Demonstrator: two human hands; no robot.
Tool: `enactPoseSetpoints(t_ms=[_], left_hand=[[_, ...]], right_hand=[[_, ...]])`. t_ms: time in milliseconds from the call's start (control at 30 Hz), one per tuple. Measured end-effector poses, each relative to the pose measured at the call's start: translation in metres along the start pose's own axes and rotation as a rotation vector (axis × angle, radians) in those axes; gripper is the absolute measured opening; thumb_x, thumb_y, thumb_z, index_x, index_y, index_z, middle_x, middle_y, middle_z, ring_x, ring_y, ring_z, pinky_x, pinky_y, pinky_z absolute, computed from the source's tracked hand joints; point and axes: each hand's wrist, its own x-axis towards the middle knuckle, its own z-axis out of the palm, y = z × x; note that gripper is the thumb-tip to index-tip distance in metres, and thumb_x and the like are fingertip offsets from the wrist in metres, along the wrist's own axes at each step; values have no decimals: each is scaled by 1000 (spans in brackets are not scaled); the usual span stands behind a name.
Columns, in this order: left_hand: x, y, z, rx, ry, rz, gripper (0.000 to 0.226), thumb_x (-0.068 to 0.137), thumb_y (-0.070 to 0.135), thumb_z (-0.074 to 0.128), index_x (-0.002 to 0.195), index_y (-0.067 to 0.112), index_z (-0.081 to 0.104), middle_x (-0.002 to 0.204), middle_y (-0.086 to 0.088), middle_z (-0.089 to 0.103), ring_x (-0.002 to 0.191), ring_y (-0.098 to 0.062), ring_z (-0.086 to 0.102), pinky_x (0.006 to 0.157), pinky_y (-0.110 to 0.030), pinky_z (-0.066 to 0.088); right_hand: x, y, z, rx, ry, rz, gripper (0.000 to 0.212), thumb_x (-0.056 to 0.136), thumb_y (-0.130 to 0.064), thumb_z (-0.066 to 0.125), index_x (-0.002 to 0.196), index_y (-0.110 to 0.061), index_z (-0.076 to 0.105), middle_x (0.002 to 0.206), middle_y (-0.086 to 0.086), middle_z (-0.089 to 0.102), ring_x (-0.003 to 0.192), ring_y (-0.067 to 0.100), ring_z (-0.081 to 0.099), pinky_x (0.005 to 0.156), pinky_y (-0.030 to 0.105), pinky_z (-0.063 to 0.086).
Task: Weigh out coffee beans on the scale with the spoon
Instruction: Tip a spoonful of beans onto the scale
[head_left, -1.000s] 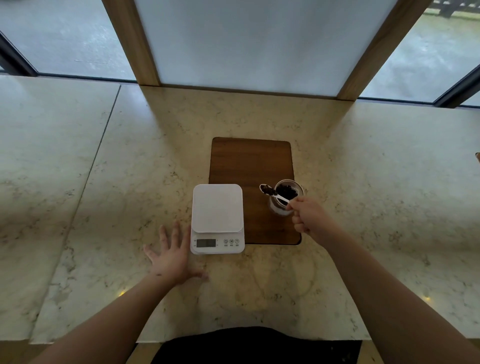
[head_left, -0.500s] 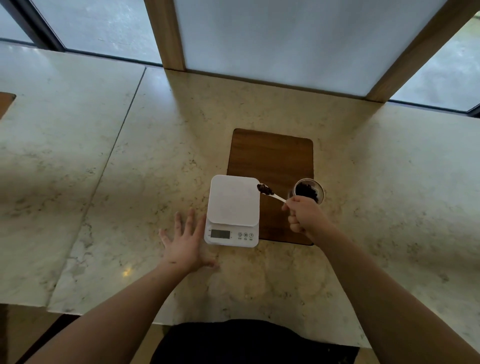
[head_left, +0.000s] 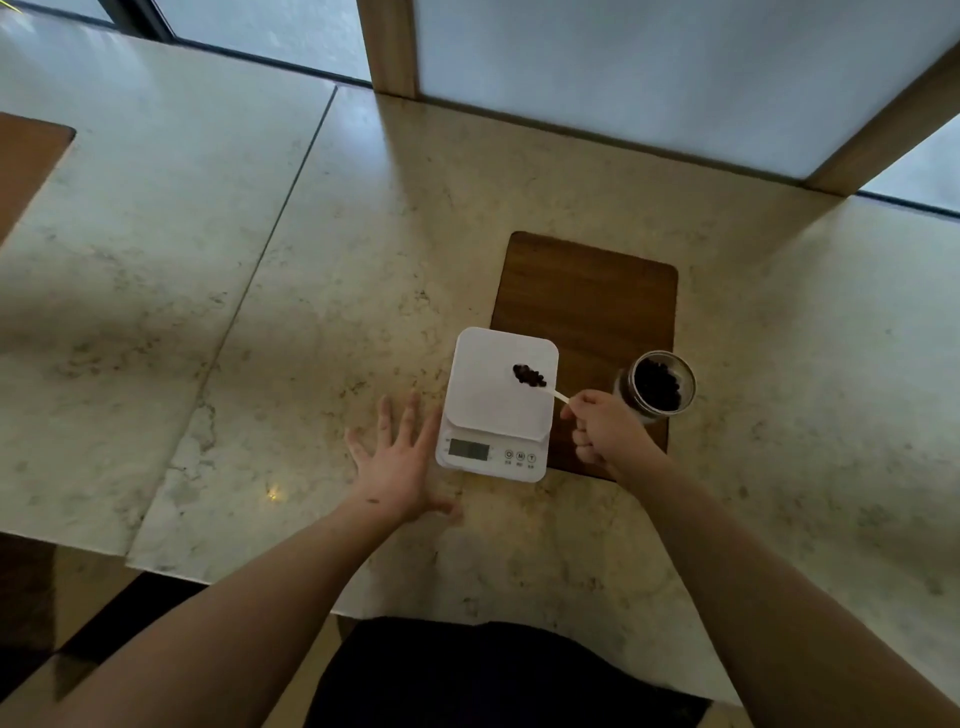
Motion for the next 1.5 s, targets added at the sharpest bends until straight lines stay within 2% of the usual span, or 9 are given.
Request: enactPoseSetpoints(t_ms=[467,700,800,900,1000,1133,1233,1367,1500], left_hand=[[0,2,-2,22,-50,-18,155,46,96,60,138,41,-52,147,4,-59,128,-31,-61,103,-81,-21],[-2,3,-5,22,-76,-12,157,45,97,59,140,39,-51,144,4,-62,128,-32,-61,103,-82,-19],[-2,3,-6,20,-84,-6,157,46,96,61,141,38,-50,146,3,-61,130,-34,-59,103,-82,-19],[-2,3,-6,25,-82,-5,156,48,95,62,140,38,-51,147,2,-60,130,-34,-59,105,-83,-18],[-2,3,-5,20,-68,-9,156,50,95,64,132,40,-56,143,3,-62,127,-32,-61,103,-82,-19],[0,1,-3,7,-57,-11,157,48,94,66,134,42,-54,142,5,-63,128,-30,-62,103,-83,-19],[1,0,-2,10,-41,-12,157,47,95,65,139,42,-51,147,4,-59,132,-31,-58,105,-83,-18],[1,0,-2,14,-36,-13,155,46,96,62,138,43,-51,156,2,-50,136,-33,-54,104,-81,-19],[-1,1,-5,26,-46,-26,155,47,95,63,135,43,-54,156,1,-49,137,-35,-52,104,-82,-16]], right_hand=[[31,11,13,-197,30,-147,32,105,-23,37,88,-6,59,54,1,35,39,12,27,41,30,23],[33,16,11,-451,115,-308,30,104,-26,37,88,-14,60,60,-1,48,39,4,35,44,27,28],[32,19,12,-531,138,-387,27,105,-24,37,90,-12,57,69,2,53,52,11,42,49,27,31],[27,22,11,-682,155,-487,24,106,-26,37,90,-15,51,69,0,56,53,13,46,48,28,34],[20,24,10,-898,225,-621,18,105,-22,39,87,-19,44,66,-7,50,53,13,46,47,26,27],[11,26,10,-1029,328,-691,18,102,-15,42,86,-21,37,65,-8,40,48,17,43,44,28,26],[4,26,8,-1051,399,-688,18,99,-8,45,87,-19,38,64,-4,45,45,17,44,41,29,26],[-3,27,6,-951,446,-663,15,102,-12,43,88,-17,41,59,-5,46,44,14,45,41,28,27],[-8,27,2,-769,430,-597,17,104,-17,40,94,-11,53,64,-2,53,51,17,51,46,33,40]])
